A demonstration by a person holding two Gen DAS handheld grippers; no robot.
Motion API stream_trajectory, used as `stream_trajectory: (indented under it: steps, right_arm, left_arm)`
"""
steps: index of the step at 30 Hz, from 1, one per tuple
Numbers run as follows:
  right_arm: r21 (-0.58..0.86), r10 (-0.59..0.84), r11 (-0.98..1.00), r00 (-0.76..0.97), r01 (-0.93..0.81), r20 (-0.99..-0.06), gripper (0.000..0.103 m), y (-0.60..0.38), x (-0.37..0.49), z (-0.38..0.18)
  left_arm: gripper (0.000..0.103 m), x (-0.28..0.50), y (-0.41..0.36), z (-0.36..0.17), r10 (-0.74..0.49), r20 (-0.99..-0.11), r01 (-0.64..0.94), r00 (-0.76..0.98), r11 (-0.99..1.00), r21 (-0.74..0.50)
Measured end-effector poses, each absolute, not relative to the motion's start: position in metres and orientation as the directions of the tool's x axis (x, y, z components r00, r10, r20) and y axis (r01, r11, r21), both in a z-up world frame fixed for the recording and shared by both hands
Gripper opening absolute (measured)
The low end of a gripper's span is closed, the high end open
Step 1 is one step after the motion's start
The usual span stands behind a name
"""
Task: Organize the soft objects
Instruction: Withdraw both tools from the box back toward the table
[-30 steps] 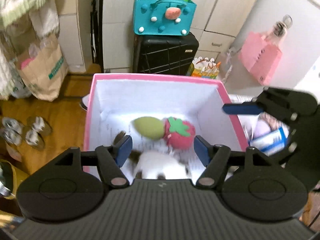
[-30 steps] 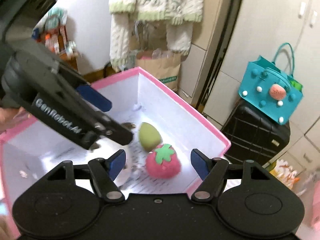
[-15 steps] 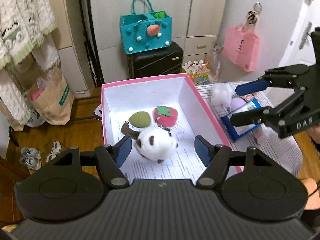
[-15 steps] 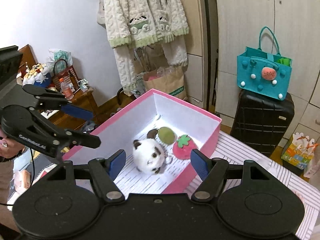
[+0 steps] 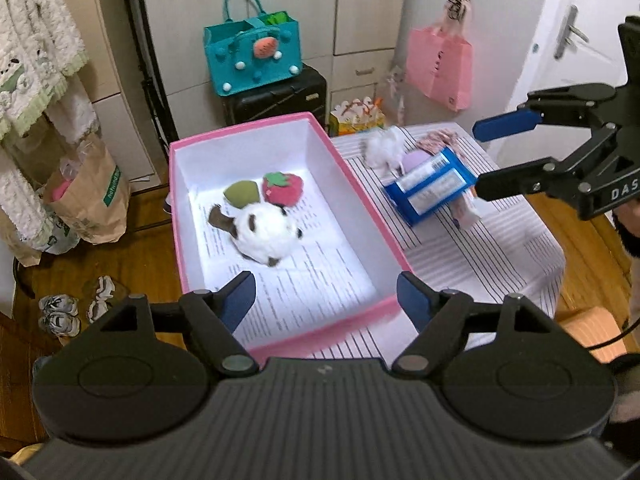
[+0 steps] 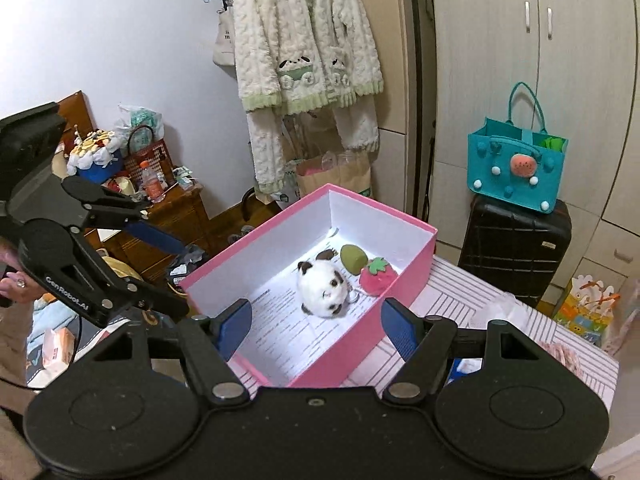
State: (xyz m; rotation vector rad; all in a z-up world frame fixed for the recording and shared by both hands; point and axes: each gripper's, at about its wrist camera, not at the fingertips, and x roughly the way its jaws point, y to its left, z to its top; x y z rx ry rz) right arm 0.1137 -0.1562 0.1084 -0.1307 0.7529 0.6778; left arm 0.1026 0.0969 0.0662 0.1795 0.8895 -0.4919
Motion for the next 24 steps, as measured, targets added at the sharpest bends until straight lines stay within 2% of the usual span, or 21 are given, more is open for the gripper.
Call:
stream_trajectory:
  steps: [12, 19, 24]
  right_arm:
    - [0.130, 0.475, 0.808, 0.503, -0.575, -0.722, 0.076, -0.193, 0.063, 0.095]
    - [0.067, 0.386, 0.836, 0.497, -0.544, -0.777, 0.076, -0.214, 0.042, 0.064]
    - [0.091, 0.382, 0.847, 0.481, -0.524, -0.789, 0.076, -0.237, 0.036, 0.039]
  left_arm:
    - [0.078, 0.061, 0.054, 0.051, -0.340, -0.817, 0.580, 0.465, 0.815, -0.009]
    - [0.078, 0.055, 0.024, 0.040, -0.393, -0.822, 0.641, 0.412, 0.766, -0.045]
    - [0.077, 0.058, 0.001, 0.030, -0.400, -0.813, 0.654, 0.424, 0.756, -0.030]
